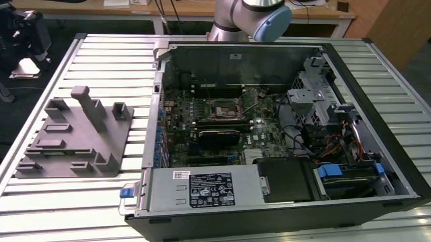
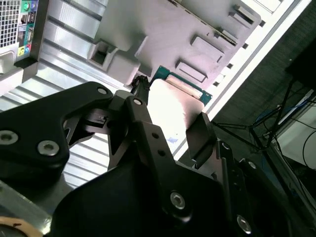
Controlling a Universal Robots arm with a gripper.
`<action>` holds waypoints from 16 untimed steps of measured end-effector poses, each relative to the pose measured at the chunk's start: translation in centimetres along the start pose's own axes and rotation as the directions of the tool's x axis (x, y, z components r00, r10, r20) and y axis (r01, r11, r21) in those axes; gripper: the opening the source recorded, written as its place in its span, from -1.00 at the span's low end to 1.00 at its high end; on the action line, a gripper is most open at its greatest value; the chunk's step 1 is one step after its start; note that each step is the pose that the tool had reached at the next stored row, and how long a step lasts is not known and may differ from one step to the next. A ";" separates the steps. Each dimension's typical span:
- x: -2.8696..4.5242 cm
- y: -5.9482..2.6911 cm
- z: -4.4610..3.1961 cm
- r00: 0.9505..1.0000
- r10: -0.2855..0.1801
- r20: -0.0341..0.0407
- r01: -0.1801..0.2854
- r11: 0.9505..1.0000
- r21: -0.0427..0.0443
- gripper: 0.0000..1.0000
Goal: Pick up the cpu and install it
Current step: 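Pick up the cpu and move it towards the insertion slot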
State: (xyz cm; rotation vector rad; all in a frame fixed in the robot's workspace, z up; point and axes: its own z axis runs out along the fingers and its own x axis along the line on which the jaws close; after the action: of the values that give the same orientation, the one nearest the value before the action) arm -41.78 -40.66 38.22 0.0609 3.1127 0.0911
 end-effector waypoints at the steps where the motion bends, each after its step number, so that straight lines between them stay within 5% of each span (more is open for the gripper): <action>1: -0.22 0.01 0.01 1.000 0.000 0.000 0.000 1.000 0.000 0.08; 16: -3.53 0.24 0.11 1.000 0.000 0.000 0.000 1.000 0.000 0.08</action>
State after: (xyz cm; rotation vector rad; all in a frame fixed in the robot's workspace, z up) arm -38.24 -40.56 38.22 0.0609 3.1126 0.0911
